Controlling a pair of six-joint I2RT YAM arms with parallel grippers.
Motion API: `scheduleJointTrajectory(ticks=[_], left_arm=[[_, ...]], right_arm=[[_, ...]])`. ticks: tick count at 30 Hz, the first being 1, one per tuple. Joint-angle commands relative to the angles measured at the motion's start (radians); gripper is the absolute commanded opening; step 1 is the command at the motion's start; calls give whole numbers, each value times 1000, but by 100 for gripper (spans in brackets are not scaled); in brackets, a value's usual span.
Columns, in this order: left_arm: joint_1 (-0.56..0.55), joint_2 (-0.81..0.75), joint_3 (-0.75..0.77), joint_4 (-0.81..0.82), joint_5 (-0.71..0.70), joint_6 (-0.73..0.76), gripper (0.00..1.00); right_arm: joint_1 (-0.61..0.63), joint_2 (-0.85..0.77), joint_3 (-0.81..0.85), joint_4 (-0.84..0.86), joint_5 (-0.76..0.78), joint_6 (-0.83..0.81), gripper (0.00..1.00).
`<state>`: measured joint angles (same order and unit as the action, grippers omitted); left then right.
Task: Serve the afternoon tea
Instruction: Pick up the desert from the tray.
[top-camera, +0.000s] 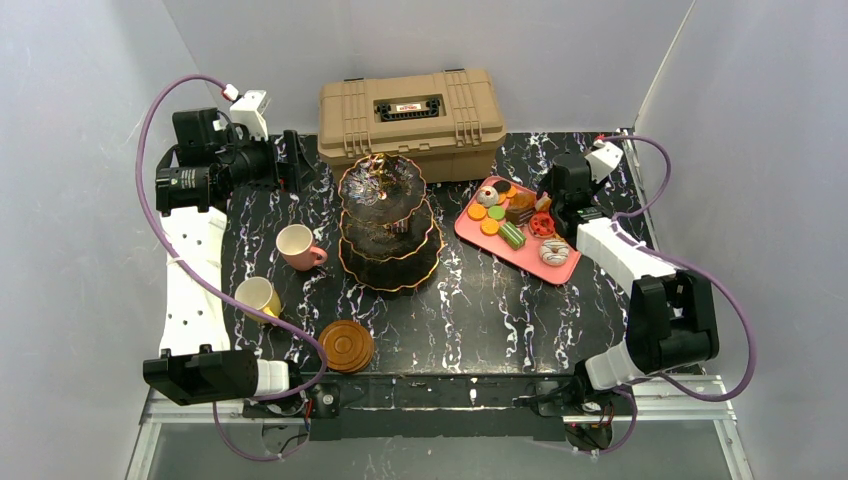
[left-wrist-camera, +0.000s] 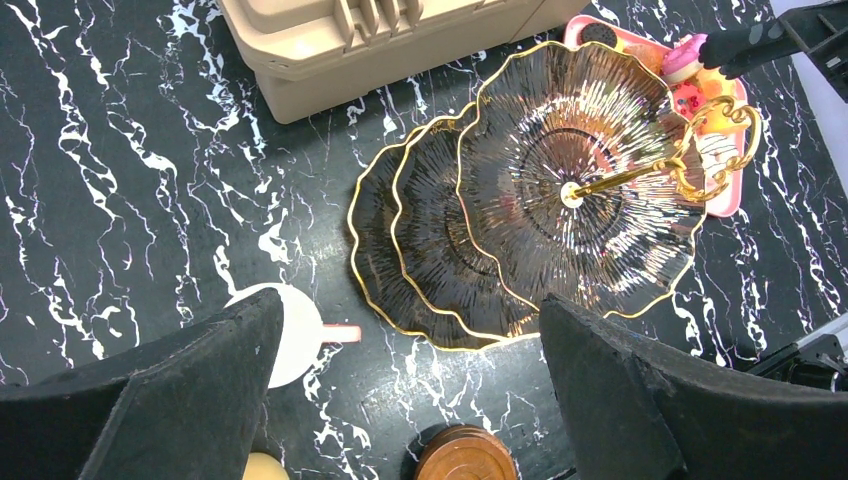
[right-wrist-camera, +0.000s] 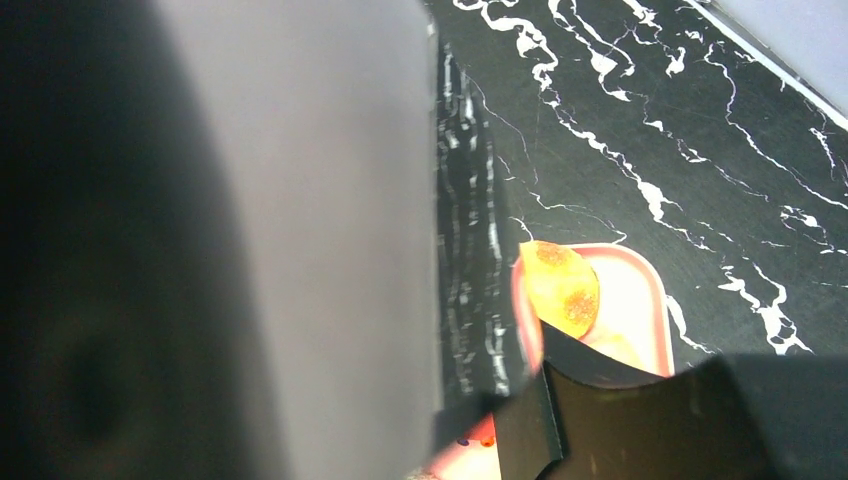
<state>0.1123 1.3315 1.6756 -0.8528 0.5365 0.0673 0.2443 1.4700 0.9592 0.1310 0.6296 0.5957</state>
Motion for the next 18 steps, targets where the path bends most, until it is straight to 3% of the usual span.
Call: scheduleJointTrajectory(ticks=[1, 18], left_arm=[[7, -29, 16, 1, 23, 6, 98], [14, -24, 23, -3, 46, -4, 98]], right_arm=[[4, 13, 47, 48, 56, 0, 64], [37, 114, 59, 100, 163, 15, 67]])
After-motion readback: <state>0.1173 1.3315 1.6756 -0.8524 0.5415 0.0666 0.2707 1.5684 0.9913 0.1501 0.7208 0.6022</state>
